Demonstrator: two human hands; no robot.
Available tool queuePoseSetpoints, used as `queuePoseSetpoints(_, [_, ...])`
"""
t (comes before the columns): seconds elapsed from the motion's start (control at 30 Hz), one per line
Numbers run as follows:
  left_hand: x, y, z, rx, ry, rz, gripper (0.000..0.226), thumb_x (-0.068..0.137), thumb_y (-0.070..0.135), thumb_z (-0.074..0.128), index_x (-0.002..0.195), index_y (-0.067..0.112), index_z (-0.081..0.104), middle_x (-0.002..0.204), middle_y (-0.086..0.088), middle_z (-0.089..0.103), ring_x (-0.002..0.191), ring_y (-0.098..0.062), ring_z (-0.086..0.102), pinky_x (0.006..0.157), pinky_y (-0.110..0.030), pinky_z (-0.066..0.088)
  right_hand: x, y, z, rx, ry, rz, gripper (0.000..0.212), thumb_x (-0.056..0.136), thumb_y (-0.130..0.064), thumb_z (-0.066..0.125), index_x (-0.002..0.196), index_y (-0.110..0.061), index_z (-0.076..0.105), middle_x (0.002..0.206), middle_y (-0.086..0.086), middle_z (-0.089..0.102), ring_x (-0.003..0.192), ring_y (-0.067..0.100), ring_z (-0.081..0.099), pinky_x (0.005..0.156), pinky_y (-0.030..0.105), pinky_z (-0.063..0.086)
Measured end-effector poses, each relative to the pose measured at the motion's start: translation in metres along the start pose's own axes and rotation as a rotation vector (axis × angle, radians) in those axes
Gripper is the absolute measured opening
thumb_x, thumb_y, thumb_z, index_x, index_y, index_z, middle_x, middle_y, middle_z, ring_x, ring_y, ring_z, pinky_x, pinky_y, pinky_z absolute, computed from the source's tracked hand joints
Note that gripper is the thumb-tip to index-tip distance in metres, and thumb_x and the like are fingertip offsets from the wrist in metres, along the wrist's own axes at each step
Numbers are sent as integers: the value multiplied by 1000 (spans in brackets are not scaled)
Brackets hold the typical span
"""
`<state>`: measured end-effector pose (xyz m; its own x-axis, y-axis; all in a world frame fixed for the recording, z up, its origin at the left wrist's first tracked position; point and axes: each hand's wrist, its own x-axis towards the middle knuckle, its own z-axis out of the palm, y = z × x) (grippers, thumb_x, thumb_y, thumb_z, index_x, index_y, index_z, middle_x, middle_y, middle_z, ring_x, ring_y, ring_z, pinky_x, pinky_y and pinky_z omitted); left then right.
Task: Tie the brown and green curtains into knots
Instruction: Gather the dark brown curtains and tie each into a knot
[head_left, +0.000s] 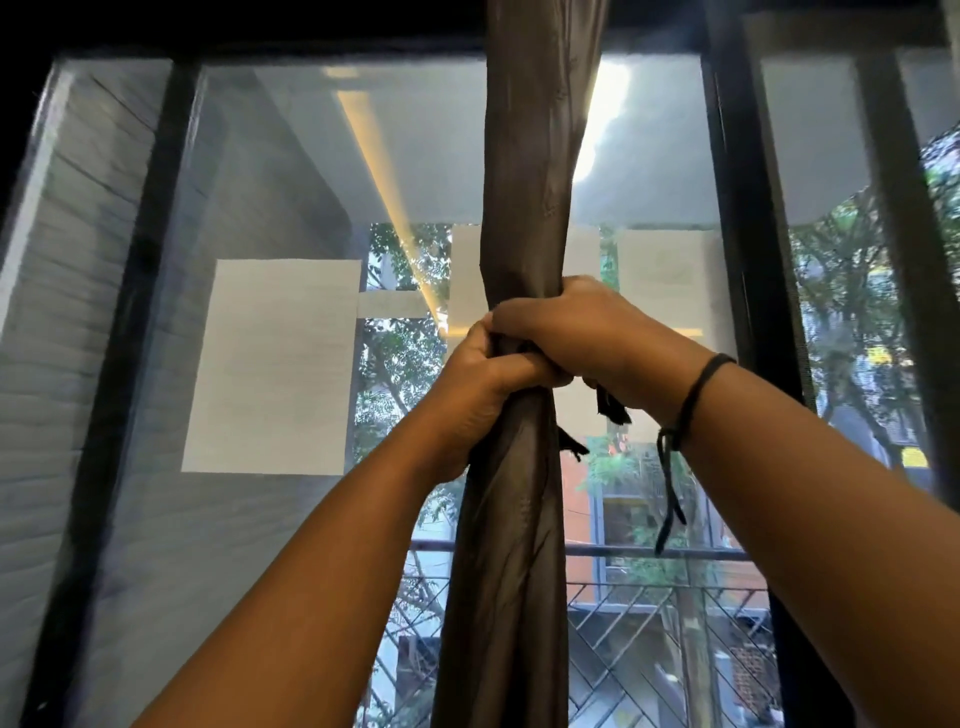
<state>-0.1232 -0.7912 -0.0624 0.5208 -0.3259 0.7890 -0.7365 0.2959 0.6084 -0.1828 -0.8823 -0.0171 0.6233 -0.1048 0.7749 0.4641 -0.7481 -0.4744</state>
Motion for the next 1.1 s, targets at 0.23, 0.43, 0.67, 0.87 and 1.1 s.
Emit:
queuePoseSetpoints(0.23, [3, 33, -19, 1152, 18, 37, 53, 68, 71, 61, 104, 33, 55, 93, 8, 62, 81, -16, 62, 65, -31, 50, -1, -5, -9, -148, -106, 76, 26, 87, -33, 55, 72, -12, 57, 60, 5, 48, 46, 15, 40, 41, 20, 30])
queuePoseSetpoints(0.43, [-1, 59, -40, 1418, 3, 443, 22, 83, 53, 58, 93, 35, 68, 62, 15, 50, 69, -13, 46, 55, -27, 27, -7, -3, -32, -134, -198, 104, 34, 88, -44, 58, 77, -12, 54, 58, 3, 36, 44, 12, 28, 36, 13, 22])
queuePoseSetpoints(0.67, [-15, 76, -24, 1115, -83, 360, 7, 88, 29, 62, 91, 34, 61, 54, 8, 57, 49, -7, 49, 53, -24, 42, -4, 0, -33, -158, -182, 76, 30, 86, -39, 60, 71, -14, 52, 61, 3, 38, 49, 13, 31, 48, 24, 26])
queuePoseSetpoints(0.87, [-14, 77, 2, 700, -237, 247, 4, 87, 11, 63, 87, 11, 67, 72, -3, 73, 70, -13, 72, 70, -21, 57, -6, 6, -28, -481, -209, -113, 18, 89, -20, 58, 78, -8, 50, 61, 3, 38, 61, 22, 45, 46, 20, 38])
queuePoseSetpoints(1.1, [-7, 82, 22, 1054, -373, 638, 8, 85, 28, 60, 86, 33, 67, 84, 12, 62, 89, 6, 54, 86, -14, 31, -13, 35, -43, -380, -153, -337, 40, 82, -2, 64, 120, -3, 55, 96, 1, 49, 90, 18, 50, 83, 30, 46])
